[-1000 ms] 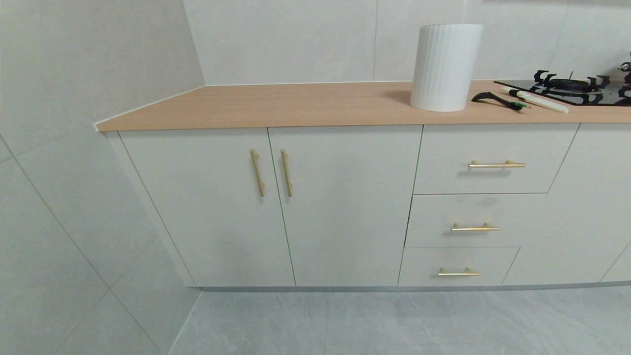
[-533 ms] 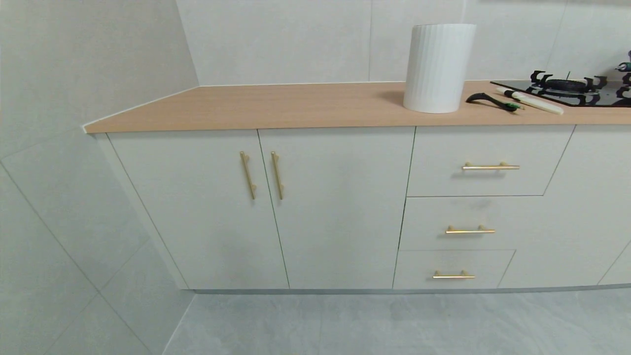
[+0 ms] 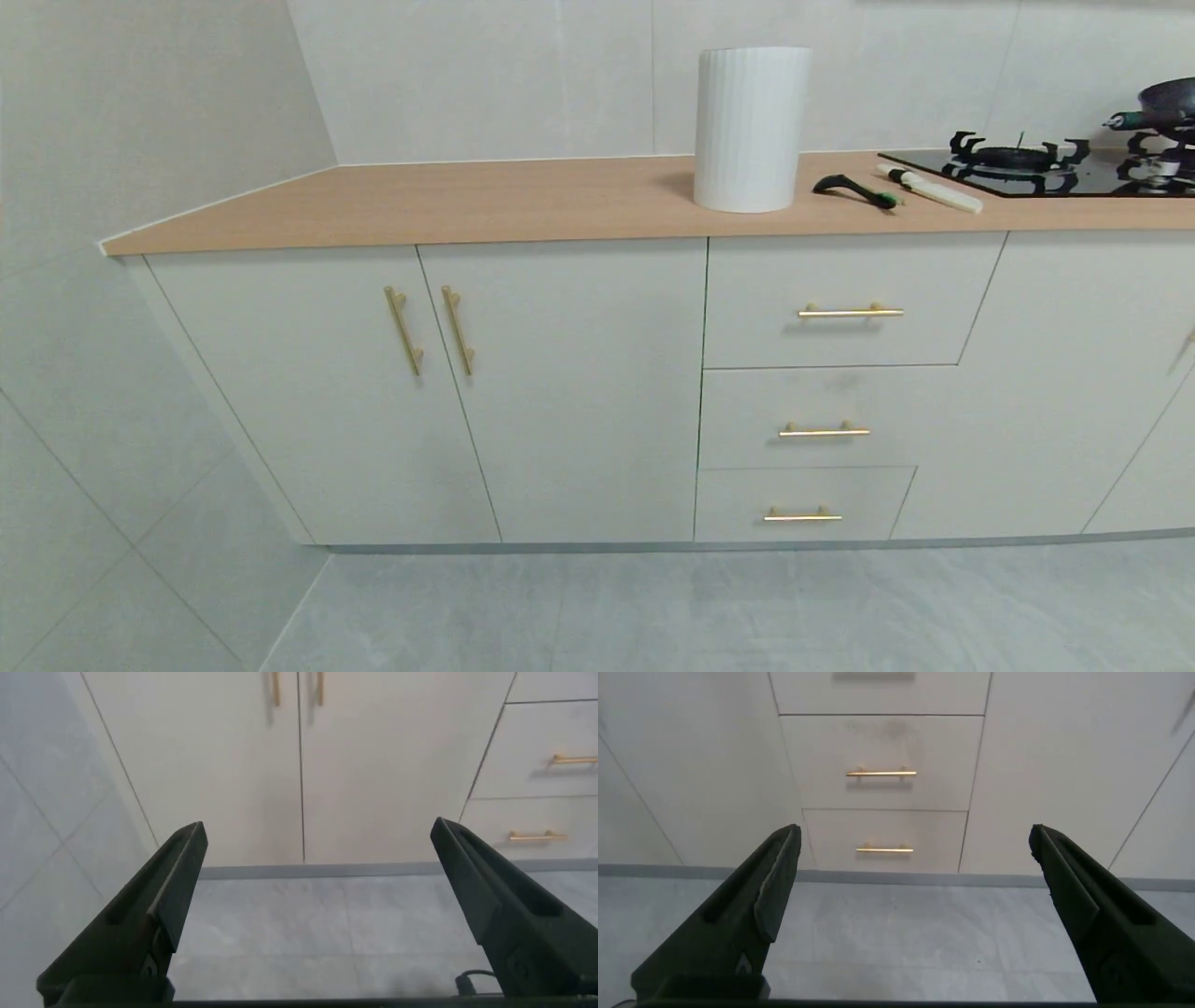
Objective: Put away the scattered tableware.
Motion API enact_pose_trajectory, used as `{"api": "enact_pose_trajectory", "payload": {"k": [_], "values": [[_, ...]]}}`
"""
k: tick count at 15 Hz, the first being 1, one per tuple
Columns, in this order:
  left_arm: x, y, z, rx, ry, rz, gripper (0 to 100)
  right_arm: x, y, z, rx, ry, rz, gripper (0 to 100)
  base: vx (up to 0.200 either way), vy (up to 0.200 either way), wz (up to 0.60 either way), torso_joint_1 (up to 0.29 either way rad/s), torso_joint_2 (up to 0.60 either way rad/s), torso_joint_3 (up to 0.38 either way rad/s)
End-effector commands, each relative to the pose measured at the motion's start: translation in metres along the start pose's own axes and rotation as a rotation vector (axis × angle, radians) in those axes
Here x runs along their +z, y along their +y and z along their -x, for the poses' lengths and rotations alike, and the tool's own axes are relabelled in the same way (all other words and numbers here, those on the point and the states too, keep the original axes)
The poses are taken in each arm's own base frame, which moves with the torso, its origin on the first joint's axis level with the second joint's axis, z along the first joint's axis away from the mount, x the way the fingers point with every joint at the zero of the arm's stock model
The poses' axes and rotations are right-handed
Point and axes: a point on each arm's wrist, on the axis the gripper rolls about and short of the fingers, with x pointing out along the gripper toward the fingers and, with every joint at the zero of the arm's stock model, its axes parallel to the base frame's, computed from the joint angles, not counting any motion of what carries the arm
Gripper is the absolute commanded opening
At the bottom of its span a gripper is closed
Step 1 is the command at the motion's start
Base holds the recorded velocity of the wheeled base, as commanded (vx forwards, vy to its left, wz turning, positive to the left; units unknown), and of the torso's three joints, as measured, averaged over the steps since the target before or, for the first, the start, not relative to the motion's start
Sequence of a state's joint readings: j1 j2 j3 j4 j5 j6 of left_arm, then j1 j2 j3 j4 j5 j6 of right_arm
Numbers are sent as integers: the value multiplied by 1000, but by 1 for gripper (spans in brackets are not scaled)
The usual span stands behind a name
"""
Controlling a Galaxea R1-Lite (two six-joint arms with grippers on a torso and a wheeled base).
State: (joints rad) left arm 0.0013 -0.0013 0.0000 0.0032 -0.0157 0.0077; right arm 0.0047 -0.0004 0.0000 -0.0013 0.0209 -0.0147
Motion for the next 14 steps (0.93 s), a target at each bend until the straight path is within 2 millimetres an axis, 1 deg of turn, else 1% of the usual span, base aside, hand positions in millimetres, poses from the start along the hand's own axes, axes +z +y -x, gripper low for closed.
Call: {"api": "enact_pose_trajectory", "payload": {"k": [1, 3, 14], "values": [[0, 0, 0, 1, 1, 0, 100, 0, 0, 0, 1, 2, 1, 100, 0, 0, 0, 0, 0, 0], [0, 0, 0, -1, 1, 0, 100, 0, 0, 0, 1, 2, 1, 100, 0, 0, 0, 0, 0, 0], [0, 0, 0, 1, 1, 0, 100, 0, 0, 0, 1, 2, 1, 100, 200, 0, 0, 3, 2, 1]]}}
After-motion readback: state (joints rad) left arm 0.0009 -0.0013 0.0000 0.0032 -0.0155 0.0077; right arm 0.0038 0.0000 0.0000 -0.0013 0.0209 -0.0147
